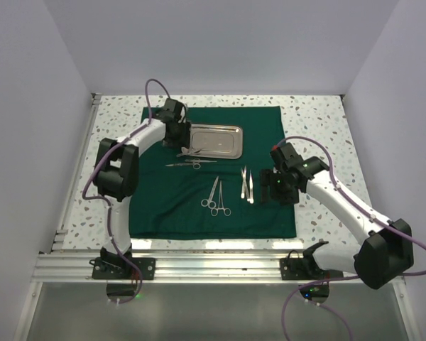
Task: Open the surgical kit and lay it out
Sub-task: Pick up the medical item from the container.
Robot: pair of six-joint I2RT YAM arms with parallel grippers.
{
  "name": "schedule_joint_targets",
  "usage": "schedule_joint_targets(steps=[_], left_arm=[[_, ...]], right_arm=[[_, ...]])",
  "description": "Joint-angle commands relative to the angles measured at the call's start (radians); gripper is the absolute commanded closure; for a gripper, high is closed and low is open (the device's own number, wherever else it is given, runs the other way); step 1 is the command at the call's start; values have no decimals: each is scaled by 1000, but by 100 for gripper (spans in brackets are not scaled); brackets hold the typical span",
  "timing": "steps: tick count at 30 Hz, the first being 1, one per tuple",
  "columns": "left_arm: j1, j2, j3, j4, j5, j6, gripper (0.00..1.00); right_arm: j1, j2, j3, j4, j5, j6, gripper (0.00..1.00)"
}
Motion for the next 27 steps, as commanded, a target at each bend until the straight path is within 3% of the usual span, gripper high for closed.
schedule_joint_targets(steps=[1, 5, 11, 17, 27], left_arm=[[5, -7, 60, 109, 203, 110, 39], [-1, -21, 100, 147, 276, 168, 39], [-30, 42, 236, 75, 287, 234, 40], [-101, 143, 327, -48, 170, 312, 42], [-133, 113, 263, -63, 37, 354, 43]], right_arm=[[-1, 17, 21, -26, 30, 1, 27], [-1, 39, 26, -19, 28, 5, 27], [-1, 65, 37, -3, 28, 12, 27], [-1, 78, 40, 7, 25, 12, 27], [1, 88, 41, 6, 30, -7, 27]])
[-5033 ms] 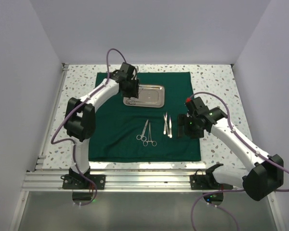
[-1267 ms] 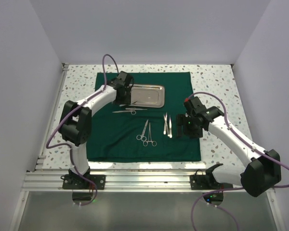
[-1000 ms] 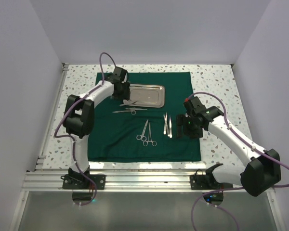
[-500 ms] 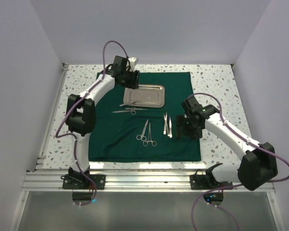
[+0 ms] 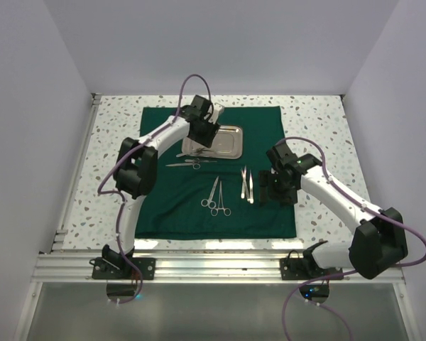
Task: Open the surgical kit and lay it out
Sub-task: Pick up the medical item from the container.
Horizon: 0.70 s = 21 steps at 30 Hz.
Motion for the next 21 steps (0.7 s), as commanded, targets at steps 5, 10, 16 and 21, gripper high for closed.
schedule_joint_targets(steps=[5, 10, 16, 21], left_arm=[[15, -58, -54, -6, -128, 56, 43], [13, -67, -82, -2, -151, 64, 43], [13, -37, -104, -17, -171, 61, 44], [19, 3, -122, -18, -200, 49, 51]], right_arm=[[1, 20, 39, 10, 6, -26, 27], [1, 23, 40, 8, 8, -35, 27], [1, 32, 43, 8, 6, -41, 27], [1, 31, 42, 7, 11, -41, 27]])
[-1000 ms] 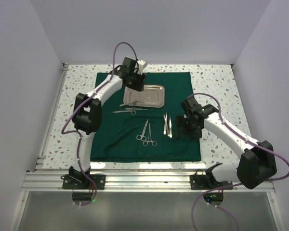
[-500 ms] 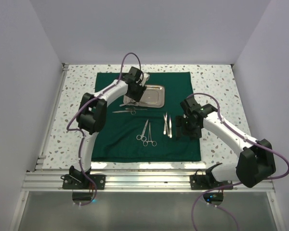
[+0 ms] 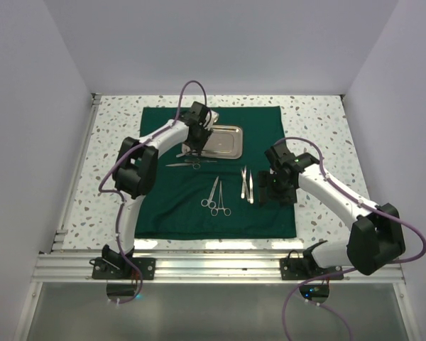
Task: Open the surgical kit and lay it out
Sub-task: Pick up the medical item from the container, then place the medical item in the surgical kit.
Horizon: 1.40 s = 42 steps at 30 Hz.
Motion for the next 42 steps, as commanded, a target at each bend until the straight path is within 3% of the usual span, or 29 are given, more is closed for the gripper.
schedule_joint_targets(steps=[1, 12, 18, 26, 29, 36, 40, 42], left_arm=[[16, 13, -26, -25, -38, 2, 54], [61, 80, 8, -66, -5, -31, 100], [61, 63, 143, -138, -10, -127, 100], [61, -145, 169, -181, -33, -265, 100], [55, -239, 93, -199, -24, -313, 100], [-22, -552, -507, -71, -68, -443, 100], [-62, -684, -755, 27, -65, -535, 99], [-75, -698, -826, 46, -56, -549, 80]], right_arm=[[-1, 0, 40, 4, 12, -18, 27], [-1, -6, 43, 3, 15, -18, 27], [1, -10, 41, 20, 9, -15, 27], [-1, -45, 24, 38, -11, -14, 27], [-1, -66, 7, 47, -20, -17, 27], [-1, -114, -33, 61, -49, -15, 27], [-1, -134, -63, 63, -66, -15, 27], [-1, -141, -69, 63, -75, -17, 27]])
